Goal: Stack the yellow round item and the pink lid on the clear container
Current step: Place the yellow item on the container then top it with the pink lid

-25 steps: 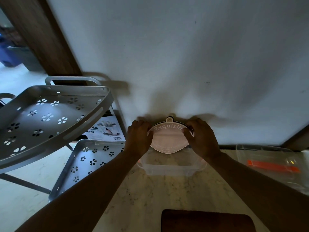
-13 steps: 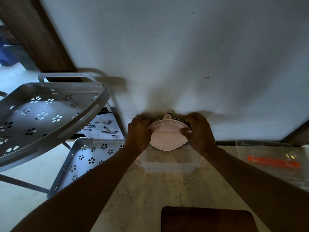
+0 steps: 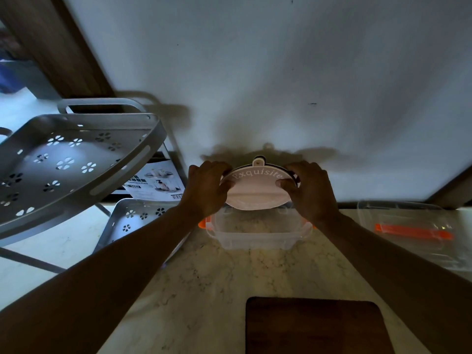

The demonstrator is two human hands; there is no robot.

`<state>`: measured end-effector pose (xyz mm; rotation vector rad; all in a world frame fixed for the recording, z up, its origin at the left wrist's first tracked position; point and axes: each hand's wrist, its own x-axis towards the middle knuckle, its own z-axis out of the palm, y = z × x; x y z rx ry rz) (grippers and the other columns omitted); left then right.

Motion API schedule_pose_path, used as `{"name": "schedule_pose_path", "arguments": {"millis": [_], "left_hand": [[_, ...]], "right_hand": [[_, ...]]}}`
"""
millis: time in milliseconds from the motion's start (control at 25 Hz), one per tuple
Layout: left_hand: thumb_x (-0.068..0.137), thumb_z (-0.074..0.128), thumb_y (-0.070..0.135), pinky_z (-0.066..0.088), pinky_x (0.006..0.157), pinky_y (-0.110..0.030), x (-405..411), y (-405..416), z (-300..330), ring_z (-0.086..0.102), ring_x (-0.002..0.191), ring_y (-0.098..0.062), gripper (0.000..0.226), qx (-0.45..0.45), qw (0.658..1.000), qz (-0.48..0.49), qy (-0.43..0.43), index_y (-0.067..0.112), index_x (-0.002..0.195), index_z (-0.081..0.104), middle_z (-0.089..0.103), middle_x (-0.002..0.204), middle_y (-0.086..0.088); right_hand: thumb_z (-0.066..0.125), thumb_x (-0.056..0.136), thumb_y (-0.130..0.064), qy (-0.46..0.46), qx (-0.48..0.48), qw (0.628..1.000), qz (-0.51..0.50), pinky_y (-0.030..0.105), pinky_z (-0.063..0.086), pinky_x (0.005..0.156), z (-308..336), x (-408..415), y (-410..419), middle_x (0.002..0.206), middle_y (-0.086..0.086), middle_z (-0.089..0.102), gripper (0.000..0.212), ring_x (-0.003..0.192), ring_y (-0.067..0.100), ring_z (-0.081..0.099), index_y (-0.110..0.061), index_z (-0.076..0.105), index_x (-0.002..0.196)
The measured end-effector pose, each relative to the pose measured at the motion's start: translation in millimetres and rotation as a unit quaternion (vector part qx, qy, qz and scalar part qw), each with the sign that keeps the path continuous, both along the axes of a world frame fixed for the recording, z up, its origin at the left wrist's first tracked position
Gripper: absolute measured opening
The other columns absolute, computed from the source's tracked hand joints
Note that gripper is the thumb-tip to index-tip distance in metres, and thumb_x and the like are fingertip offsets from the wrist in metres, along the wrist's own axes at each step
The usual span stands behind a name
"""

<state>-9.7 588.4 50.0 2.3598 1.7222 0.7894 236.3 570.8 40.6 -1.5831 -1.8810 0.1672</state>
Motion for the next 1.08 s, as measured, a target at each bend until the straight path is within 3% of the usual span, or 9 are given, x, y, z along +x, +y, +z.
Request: {"name": "schedule_pose_path", "arguments": {"millis": [160, 400, 560, 760, 960, 1080], "left_hand": [[0.093, 0.058, 0.024, 0.032, 0.092, -0.043, 8, -5, -19, 0.056, 0.105, -0.028, 0.021, -0.056, 0.996, 0.025, 0.060, 0.018, 0.112, 0.064, 0.069, 0.112, -0.006], [0.093, 0.058, 0.023, 0.033, 0.088, -0.043, 4, 2, -16, 0.058, 0.100, -0.028, 0.019, -0.009, 1.000, 0.016, 0.024, 0.018, 0.110, 0.066, 0.070, 0.107, -0.005], [0.094, 0.056, 0.023, 0.032, 0.090, -0.043, 8, -3, -24, 0.056, 0.104, -0.029, 0.022, -0.043, 0.997, 0.015, 0.059, 0.017, 0.113, 0.064, 0.069, 0.111, -0.007], [0.092, 0.060, 0.019, 0.034, 0.089, -0.044, 5, -9, -28, 0.057, 0.100, -0.031, 0.019, 0.005, 1.000, 0.026, -0.003, 0.013, 0.110, 0.065, 0.070, 0.108, -0.009], [0.096, 0.055, 0.022, 0.031, 0.094, -0.044, 8, -5, -27, 0.053, 0.109, -0.029, 0.021, -0.072, 0.996, 0.037, 0.024, 0.016, 0.114, 0.064, 0.068, 0.115, -0.006], [0.096, 0.055, 0.023, 0.030, 0.094, -0.043, 6, -5, -24, 0.054, 0.109, -0.028, 0.020, -0.051, 0.998, 0.033, -0.016, 0.016, 0.112, 0.065, 0.068, 0.115, -0.006]], "right_hand": [[0.069, 0.085, -0.032, -0.073, -0.033, 0.997, -0.008, 0.039, 0.043, 0.076, -12, -6, -3, 0.092, 0.007, 0.071, 0.022, 0.088, 0.029, 0.058, -0.017, 0.070, 0.102], [0.065, 0.086, -0.034, -0.056, -0.014, 0.998, -0.028, 0.037, 0.042, 0.074, -6, -3, 2, 0.088, 0.005, 0.069, 0.021, 0.086, 0.026, 0.056, -0.018, 0.070, 0.100], [0.062, 0.089, -0.031, -0.082, -0.017, 0.996, -0.017, 0.036, 0.035, 0.075, -14, -6, -7, 0.094, 0.007, 0.068, 0.022, 0.091, 0.029, 0.055, -0.016, 0.068, 0.105], [0.061, 0.090, -0.031, -0.069, 0.008, 0.997, -0.017, 0.032, 0.029, 0.075, -13, -1, -7, 0.096, 0.004, 0.066, 0.022, 0.091, 0.026, 0.053, -0.018, 0.068, 0.106], [0.062, 0.090, -0.029, -0.083, -0.019, 0.996, -0.015, 0.037, 0.036, 0.078, -18, -8, -8, 0.096, 0.006, 0.066, 0.022, 0.092, 0.029, 0.055, -0.017, 0.068, 0.107], [0.060, 0.089, -0.031, -0.070, -0.003, 0.998, -0.010, 0.034, 0.032, 0.076, -15, -4, -7, 0.093, 0.004, 0.065, 0.023, 0.089, 0.027, 0.055, -0.019, 0.069, 0.106]]}}
